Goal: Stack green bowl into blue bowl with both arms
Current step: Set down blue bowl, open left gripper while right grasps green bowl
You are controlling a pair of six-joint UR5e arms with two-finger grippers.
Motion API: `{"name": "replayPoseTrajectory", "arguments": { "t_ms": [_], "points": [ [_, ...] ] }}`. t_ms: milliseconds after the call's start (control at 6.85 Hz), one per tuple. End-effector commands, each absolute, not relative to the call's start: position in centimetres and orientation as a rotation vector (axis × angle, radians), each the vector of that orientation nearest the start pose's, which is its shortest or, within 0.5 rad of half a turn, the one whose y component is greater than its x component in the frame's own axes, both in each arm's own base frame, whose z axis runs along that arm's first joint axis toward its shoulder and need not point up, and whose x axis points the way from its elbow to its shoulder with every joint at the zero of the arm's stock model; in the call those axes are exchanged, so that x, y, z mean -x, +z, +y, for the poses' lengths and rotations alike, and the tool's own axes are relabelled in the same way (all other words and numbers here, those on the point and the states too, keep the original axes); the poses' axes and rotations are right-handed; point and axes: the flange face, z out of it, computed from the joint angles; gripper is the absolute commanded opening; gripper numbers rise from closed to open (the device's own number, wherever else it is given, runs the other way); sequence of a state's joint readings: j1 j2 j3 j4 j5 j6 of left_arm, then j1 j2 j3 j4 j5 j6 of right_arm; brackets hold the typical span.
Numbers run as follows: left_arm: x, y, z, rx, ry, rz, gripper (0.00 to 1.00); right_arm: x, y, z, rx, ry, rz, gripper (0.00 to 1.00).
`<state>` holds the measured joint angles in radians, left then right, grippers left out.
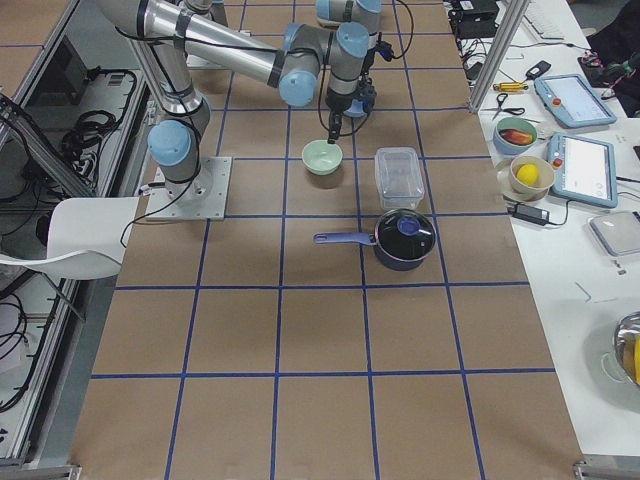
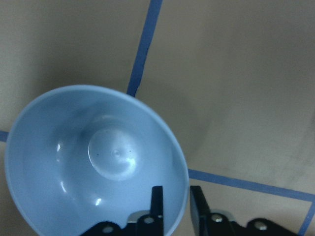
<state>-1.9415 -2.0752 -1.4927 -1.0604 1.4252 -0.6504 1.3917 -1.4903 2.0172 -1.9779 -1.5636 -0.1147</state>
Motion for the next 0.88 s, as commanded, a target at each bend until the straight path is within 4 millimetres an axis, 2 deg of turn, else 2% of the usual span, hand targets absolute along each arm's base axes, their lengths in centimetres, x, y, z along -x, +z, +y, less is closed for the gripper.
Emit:
{"name": "replayPoseTrajectory", "arguments": {
  "t_ms": [0, 146, 292, 438, 584, 730],
  "points": [
    [31.4, 34.0, -58.3, 0.372, -0.067, 3.285, 1.0, -3.0, 20.8, -46.2, -0.136, 0.161, 3.111, 0.99],
    [26.7, 37.7, -58.3, 0.181, -0.055, 3.281, 1.0, -2.9, 20.5, -46.0, -0.136, 0.184, 3.108, 0.7],
    [21.3, 40.6, -57.8, -0.013, -0.035, 3.237, 1.0, -2.9, 19.8, -45.6, -0.14, 0.234, 3.101, 0.24],
    [16.4, 42.6, -56.3, -0.146, 0.024, 3.159, 1.0, -2.9, 19.7, -45.6, -0.14, 0.239, 3.1, 0.0],
    [12.0, 45.3, -54.9, -0.247, 0.042, 3.139, 1.0, -2.8, 19.7, -45.6, -0.143, 0.241, 3.099, 0.0],
    [8.8, 49.1, -53.4, -0.256, -0.061, 3.135, 1.0, -2.8, 19.8, -45.6, -0.145, 0.237, 3.1, 0.0]
  ]
}}
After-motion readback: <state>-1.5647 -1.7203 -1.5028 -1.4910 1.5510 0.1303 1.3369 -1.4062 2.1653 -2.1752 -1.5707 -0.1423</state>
